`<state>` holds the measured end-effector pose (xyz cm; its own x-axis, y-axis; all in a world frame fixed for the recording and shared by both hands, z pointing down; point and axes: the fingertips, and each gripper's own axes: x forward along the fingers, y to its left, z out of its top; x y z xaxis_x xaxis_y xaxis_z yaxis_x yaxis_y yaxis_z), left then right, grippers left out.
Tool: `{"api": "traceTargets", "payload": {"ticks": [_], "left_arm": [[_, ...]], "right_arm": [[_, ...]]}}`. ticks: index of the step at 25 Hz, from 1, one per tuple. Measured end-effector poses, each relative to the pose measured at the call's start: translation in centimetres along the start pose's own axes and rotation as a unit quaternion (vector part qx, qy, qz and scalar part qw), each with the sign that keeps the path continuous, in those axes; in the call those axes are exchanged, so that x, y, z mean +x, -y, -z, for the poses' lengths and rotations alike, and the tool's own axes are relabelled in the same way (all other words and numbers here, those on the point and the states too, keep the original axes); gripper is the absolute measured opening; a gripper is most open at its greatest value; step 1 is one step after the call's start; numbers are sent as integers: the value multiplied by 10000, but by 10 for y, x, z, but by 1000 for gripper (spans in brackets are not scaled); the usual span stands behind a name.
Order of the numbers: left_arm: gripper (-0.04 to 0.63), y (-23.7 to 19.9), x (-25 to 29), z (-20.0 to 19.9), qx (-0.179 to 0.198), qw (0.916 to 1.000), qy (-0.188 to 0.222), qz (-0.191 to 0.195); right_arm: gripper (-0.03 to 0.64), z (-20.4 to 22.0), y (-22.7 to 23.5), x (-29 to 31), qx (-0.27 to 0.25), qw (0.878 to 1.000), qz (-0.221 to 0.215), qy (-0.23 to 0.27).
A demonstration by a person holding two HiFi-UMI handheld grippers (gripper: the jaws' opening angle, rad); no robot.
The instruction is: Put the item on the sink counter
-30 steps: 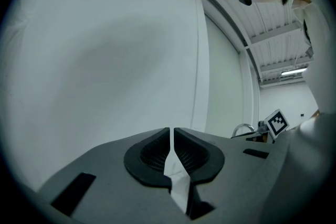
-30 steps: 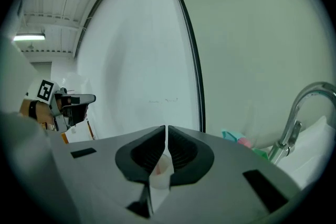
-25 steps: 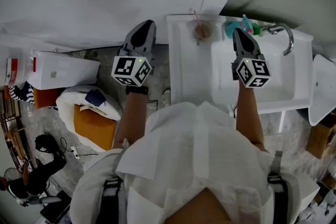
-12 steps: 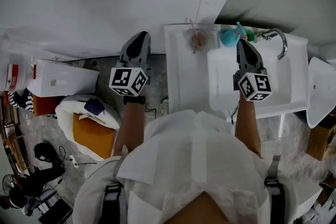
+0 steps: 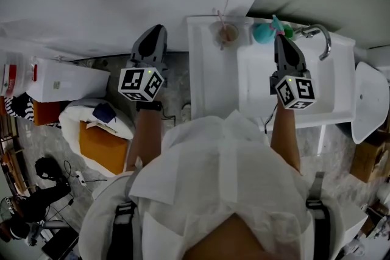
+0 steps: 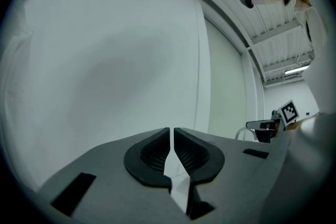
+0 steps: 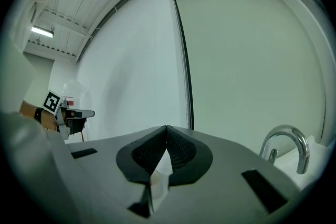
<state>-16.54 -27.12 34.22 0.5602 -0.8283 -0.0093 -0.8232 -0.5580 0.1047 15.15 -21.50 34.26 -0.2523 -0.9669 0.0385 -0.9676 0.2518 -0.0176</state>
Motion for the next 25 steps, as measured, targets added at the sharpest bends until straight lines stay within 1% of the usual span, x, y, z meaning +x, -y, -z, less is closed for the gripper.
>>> {"api": "traceTargets", "payload": {"ticks": [4,11,17,25], "left_arm": [[37,2,-5,5,-35,10000,-10,-25],[37,1,-8,0,-65,10000,43,-52],[37,2,-9,-2,-48,10000,62,-16],[37,5,-9,-4,-30,10000,79,29]], "right_arm": [[10,2,-3,-3,-38,10000,-32,-18],[9,-4,-5,-5,-90,9999,-21,-38],[9,-7,-4,-7,-194,9998,-33,-72],[9,-5,-5,-8,-175,9998,7,-86]]}}
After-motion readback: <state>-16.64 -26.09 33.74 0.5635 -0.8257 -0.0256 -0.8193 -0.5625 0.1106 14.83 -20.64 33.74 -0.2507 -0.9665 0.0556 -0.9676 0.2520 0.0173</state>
